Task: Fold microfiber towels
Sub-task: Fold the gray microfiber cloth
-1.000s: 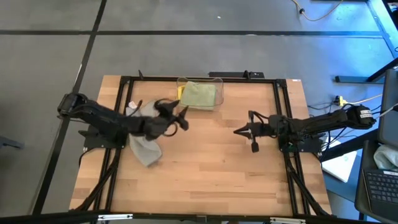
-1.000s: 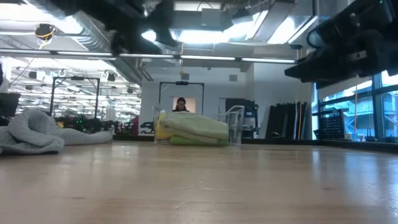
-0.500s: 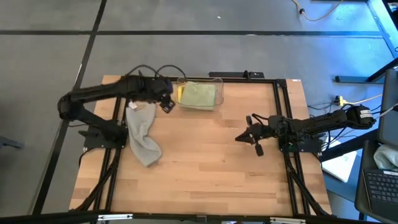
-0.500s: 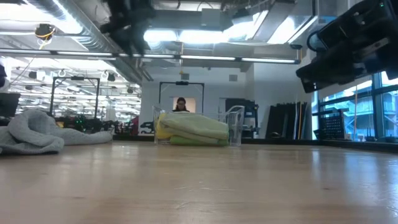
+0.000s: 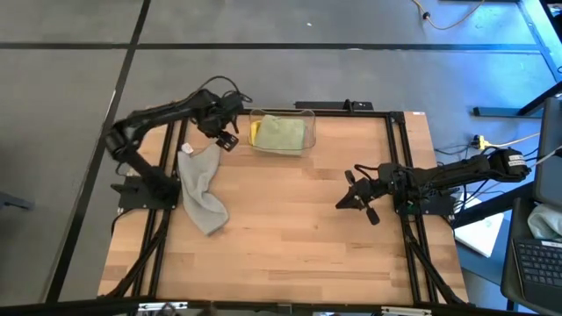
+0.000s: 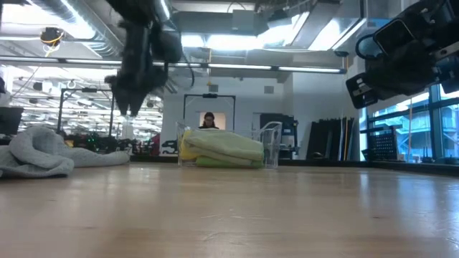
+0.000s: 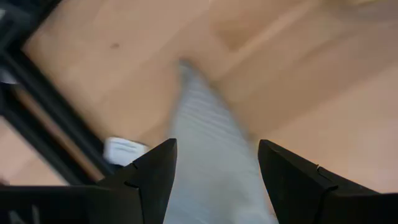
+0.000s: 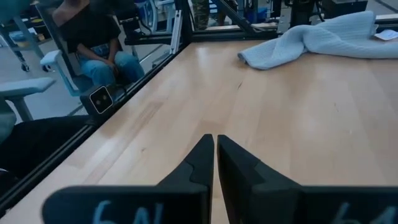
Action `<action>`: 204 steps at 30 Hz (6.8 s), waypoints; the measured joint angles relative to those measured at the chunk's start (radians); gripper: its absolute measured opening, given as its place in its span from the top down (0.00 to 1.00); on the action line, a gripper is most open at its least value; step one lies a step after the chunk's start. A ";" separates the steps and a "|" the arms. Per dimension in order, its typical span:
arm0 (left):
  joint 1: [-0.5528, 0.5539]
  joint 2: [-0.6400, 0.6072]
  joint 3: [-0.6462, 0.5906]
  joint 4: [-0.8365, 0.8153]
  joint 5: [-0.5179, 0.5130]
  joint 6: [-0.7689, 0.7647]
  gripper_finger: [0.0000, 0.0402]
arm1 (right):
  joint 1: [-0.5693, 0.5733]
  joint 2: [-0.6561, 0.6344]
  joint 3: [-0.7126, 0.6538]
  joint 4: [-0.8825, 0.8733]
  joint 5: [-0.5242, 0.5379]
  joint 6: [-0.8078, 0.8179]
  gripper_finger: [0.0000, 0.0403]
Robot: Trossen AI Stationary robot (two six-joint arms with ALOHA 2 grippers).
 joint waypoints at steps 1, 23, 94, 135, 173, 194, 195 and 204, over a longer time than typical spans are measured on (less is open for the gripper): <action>0.022 0.033 -0.002 0.008 -0.021 0.027 0.45 | 0.000 0.002 0.000 0.000 0.000 -0.009 0.94; 0.266 0.324 -0.025 0.187 0.197 0.319 0.45 | 0.000 0.012 0.000 -0.087 0.001 -0.046 0.94; -0.927 -0.057 0.628 0.081 0.105 -0.127 1.00 | 0.304 0.189 0.243 0.311 0.143 -0.022 0.43; -0.938 0.076 0.627 0.389 0.272 -0.033 1.00 | 0.170 0.635 0.533 0.456 0.070 -0.068 0.41; -0.922 0.068 0.629 0.399 0.129 0.105 1.00 | 0.200 0.808 0.531 0.508 -0.005 -0.081 0.56; -0.923 0.054 0.629 0.403 0.130 0.139 1.00 | 0.159 0.931 0.532 0.457 -0.036 -0.127 0.82; -0.923 0.050 0.629 0.403 0.126 0.139 1.00 | 0.159 0.935 0.532 0.440 -0.037 -0.131 0.82; -0.935 0.045 0.629 0.355 0.106 0.131 1.00 | 0.138 0.935 0.532 0.397 -0.051 -0.189 0.89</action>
